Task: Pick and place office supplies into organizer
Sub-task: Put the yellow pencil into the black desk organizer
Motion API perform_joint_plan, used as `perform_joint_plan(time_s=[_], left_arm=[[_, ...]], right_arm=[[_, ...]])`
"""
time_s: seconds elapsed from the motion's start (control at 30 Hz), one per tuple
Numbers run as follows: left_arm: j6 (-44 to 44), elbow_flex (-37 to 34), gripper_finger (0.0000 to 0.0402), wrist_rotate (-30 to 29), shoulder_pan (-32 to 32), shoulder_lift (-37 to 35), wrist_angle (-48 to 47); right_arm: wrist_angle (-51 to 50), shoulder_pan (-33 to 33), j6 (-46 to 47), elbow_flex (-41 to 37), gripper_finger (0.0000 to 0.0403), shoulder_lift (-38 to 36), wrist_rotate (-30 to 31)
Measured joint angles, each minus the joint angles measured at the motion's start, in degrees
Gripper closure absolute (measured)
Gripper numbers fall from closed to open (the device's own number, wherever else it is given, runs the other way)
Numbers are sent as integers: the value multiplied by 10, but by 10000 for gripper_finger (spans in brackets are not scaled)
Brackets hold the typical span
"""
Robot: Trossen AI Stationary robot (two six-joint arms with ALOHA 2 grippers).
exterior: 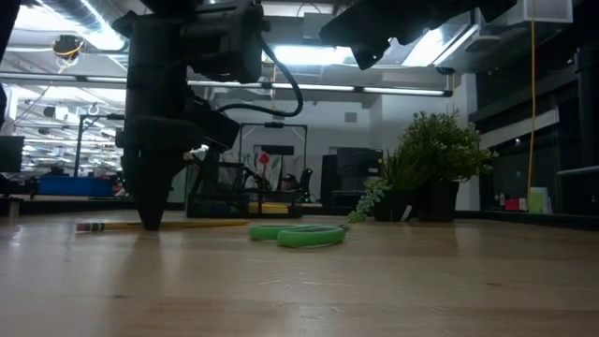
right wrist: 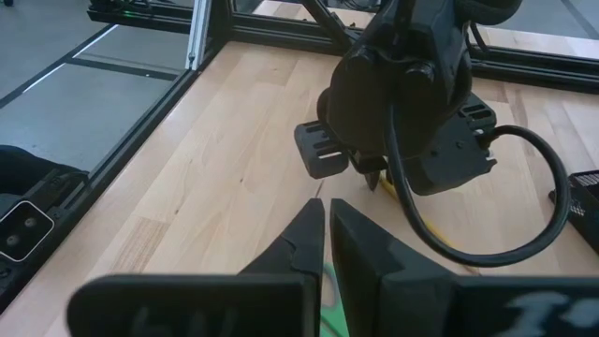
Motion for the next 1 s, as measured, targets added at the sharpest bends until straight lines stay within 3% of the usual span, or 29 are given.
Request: perform_joint_plan(time_s=[1.0], left_arm=[[-5,0,371,7,0,0,-2]], right_arm=[[0,0,0,0,377,0,0]])
